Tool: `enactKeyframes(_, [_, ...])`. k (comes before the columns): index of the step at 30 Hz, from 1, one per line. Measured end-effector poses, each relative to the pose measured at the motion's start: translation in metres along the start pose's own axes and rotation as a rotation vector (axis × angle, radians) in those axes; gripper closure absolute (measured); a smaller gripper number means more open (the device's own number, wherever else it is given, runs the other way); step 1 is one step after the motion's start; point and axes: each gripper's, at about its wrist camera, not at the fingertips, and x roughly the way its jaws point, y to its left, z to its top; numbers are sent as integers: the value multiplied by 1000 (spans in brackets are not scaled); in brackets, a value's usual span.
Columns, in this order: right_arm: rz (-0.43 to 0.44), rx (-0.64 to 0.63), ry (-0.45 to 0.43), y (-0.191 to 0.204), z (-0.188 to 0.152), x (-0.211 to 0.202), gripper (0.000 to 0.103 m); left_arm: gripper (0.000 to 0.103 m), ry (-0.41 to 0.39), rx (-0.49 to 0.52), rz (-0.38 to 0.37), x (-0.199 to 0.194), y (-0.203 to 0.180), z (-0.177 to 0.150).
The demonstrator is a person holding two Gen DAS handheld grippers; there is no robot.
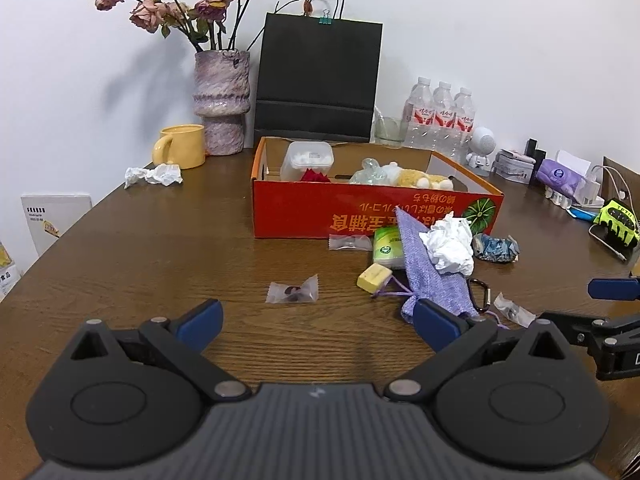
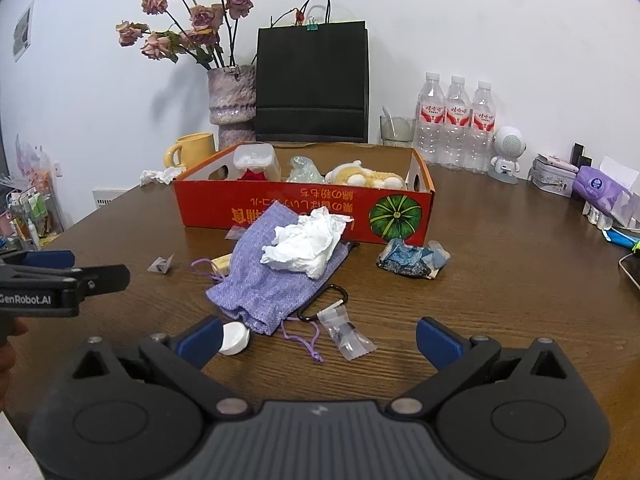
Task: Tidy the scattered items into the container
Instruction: 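Grasp the small white cap with the left tool while the right tool grasps the wrapped candy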
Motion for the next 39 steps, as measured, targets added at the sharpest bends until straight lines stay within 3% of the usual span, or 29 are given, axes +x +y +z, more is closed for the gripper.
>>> enactKeyframes(14, [-2,10,49,-8,-7,25,1,0,70,45,1,19,-8,-6])
enactKeyframes(18, [2,-16,66,-13,-9,33,11,0,76,99,-63,26,-29,-7])
enactKeyframes(22, [3,-22,66,-23,-5,40,13,1,80,140,-123,32,-50,-6])
enactKeyframes(24, [10,-18,65,-29,-3,43,22,3,92,163,-141,37,-62,-6])
enactKeyframes(31, [44,-20,90,-37,1,59,44,33,137,213,-168,52,-86,-10])
enactKeyframes(35, [64,-4,105,-40,0,65,54,61,165,211,-182,60,-90,-10])
enactKeyframes(37, [75,-3,105,-41,0,65,57,67,172,214,-186,61,-91,-11])
enactKeyframes(39, [80,-19,103,-39,-1,64,70,73,171,225,-192,59,-93,-12])
